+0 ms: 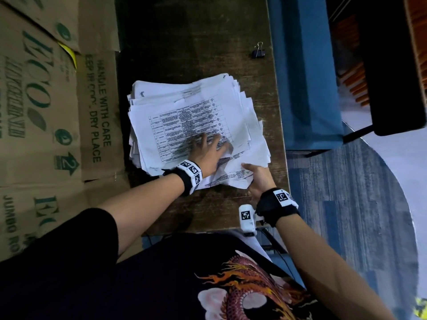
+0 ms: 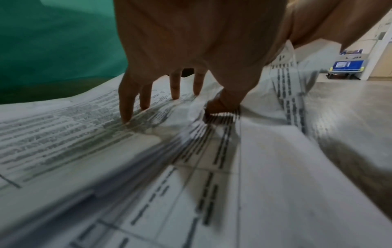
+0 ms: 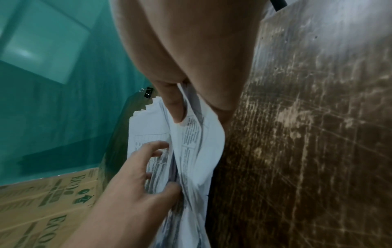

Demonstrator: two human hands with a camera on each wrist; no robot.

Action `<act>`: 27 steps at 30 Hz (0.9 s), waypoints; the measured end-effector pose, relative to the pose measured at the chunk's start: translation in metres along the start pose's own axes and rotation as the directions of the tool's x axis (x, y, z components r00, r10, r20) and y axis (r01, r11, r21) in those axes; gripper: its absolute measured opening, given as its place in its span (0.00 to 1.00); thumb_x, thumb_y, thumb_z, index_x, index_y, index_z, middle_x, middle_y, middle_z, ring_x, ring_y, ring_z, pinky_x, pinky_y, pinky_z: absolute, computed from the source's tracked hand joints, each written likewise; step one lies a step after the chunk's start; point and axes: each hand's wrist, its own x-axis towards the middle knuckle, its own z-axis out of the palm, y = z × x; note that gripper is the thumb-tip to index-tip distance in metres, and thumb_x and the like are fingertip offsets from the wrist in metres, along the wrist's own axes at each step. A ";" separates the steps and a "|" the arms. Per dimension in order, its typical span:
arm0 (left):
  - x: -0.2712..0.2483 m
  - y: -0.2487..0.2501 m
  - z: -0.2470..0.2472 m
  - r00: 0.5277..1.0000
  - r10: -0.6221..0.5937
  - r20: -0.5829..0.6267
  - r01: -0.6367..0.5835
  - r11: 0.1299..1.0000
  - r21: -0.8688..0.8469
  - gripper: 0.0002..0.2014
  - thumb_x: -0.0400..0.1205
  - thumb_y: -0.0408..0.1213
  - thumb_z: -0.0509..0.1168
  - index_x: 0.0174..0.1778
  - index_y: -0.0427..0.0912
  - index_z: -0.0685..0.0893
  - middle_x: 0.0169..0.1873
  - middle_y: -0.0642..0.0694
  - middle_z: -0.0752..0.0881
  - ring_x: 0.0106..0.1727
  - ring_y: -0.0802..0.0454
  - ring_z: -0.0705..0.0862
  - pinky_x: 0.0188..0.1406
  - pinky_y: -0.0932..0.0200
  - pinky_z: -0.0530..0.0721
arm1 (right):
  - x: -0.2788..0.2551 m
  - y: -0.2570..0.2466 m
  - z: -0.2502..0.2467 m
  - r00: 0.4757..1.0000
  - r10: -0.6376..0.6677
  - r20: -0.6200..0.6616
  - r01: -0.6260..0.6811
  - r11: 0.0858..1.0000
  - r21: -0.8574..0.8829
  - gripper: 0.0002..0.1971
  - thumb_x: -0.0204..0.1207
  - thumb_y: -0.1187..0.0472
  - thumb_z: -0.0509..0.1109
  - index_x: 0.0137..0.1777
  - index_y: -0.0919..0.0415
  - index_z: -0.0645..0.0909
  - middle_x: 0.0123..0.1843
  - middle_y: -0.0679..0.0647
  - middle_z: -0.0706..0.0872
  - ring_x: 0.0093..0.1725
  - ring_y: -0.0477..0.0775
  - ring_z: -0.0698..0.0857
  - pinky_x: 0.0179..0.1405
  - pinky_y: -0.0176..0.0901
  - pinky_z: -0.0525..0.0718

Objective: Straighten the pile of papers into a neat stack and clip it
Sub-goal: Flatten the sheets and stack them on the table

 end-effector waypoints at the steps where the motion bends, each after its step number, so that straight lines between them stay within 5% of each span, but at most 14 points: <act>1: 0.000 0.001 0.001 1.000 -0.011 -0.022 0.011 1.000 0.006 0.38 0.77 0.43 0.70 0.79 0.52 0.57 0.81 0.42 0.54 0.78 0.24 0.53 0.70 0.20 0.60 | 0.000 0.000 0.000 1.000 -0.012 0.010 0.012 1.000 -0.011 0.21 0.75 0.77 0.65 0.69 0.67 0.76 0.62 0.70 0.86 0.57 0.71 0.87 0.56 0.68 0.86; 5: -0.003 0.001 0.003 0.995 -0.001 -0.099 0.003 1.000 0.024 0.27 0.81 0.41 0.63 0.75 0.41 0.65 0.78 0.39 0.62 0.76 0.30 0.61 0.71 0.25 0.64 | -0.002 -0.001 0.006 0.992 -0.120 0.037 0.124 0.983 -0.133 0.13 0.74 0.74 0.72 0.56 0.62 0.83 0.55 0.64 0.90 0.52 0.65 0.90 0.54 0.65 0.87; 9: -0.008 -0.004 0.009 0.992 0.010 -0.128 -0.001 0.997 0.071 0.17 0.82 0.32 0.59 0.67 0.34 0.71 0.72 0.36 0.68 0.70 0.35 0.67 0.65 0.35 0.74 | -0.006 -0.007 0.016 0.984 -0.179 -0.012 0.171 0.954 -0.247 0.11 0.73 0.74 0.73 0.55 0.69 0.82 0.55 0.69 0.89 0.52 0.68 0.89 0.53 0.65 0.88; 16: -0.006 -0.016 -0.016 0.983 -0.058 -0.172 0.045 0.996 -0.080 0.22 0.82 0.27 0.56 0.73 0.35 0.68 0.75 0.35 0.63 0.73 0.30 0.63 0.57 0.37 0.81 | -0.044 -0.044 0.037 0.948 -0.268 0.173 0.275 0.961 -0.019 0.20 0.72 0.80 0.68 0.62 0.66 0.81 0.60 0.65 0.87 0.58 0.67 0.87 0.56 0.62 0.86; 18: -0.003 -0.025 -0.016 0.989 -0.085 -0.117 0.064 0.982 -0.176 0.25 0.83 0.30 0.58 0.78 0.40 0.64 0.79 0.38 0.59 0.76 0.32 0.64 0.58 0.38 0.80 | -0.053 -0.054 0.034 0.947 -0.247 0.207 0.243 0.969 0.047 0.22 0.71 0.79 0.70 0.66 0.68 0.79 0.63 0.66 0.86 0.61 0.69 0.86 0.59 0.68 0.84; 21: -0.004 -0.027 -0.019 0.993 -0.038 -0.110 0.019 0.986 -0.164 0.25 0.85 0.43 0.56 0.79 0.44 0.63 0.79 0.40 0.59 0.74 0.32 0.66 0.59 0.37 0.78 | -0.063 -0.070 0.026 0.946 -0.243 0.214 0.238 0.970 0.050 0.19 0.63 0.72 0.79 0.56 0.69 0.85 0.65 0.68 0.85 0.66 0.72 0.82 0.65 0.77 0.76; 23: -0.007 -0.023 -0.023 0.985 -0.006 -0.174 -0.010 0.996 -0.089 0.24 0.86 0.47 0.53 0.78 0.42 0.66 0.78 0.39 0.62 0.73 0.33 0.67 0.61 0.39 0.77 | -0.081 -0.086 0.025 0.949 -0.252 0.190 0.256 0.967 0.002 0.12 0.66 0.69 0.77 0.51 0.68 0.85 0.55 0.66 0.89 0.58 0.70 0.86 0.58 0.67 0.85; 25: -0.009 -0.023 -0.021 0.984 0.027 -0.174 -0.038 0.997 -0.060 0.24 0.86 0.46 0.54 0.76 0.39 0.69 0.77 0.36 0.66 0.73 0.32 0.69 0.67 0.41 0.73 | -0.096 -0.104 0.018 0.949 -0.238 0.208 0.241 0.970 0.009 0.04 0.74 0.69 0.68 0.45 0.64 0.84 0.38 0.58 0.91 0.39 0.59 0.90 0.36 0.47 0.91; 27: -0.006 -0.029 -0.011 0.985 0.095 -0.146 -0.101 0.994 -0.033 0.22 0.84 0.45 0.54 0.72 0.38 0.75 0.73 0.33 0.70 0.70 0.30 0.71 0.68 0.38 0.73 | -0.110 -0.119 0.007 0.932 -0.302 0.198 0.293 0.953 0.073 0.13 0.77 0.68 0.66 0.35 0.59 0.89 0.32 0.53 0.91 0.31 0.52 0.90 0.28 0.41 0.89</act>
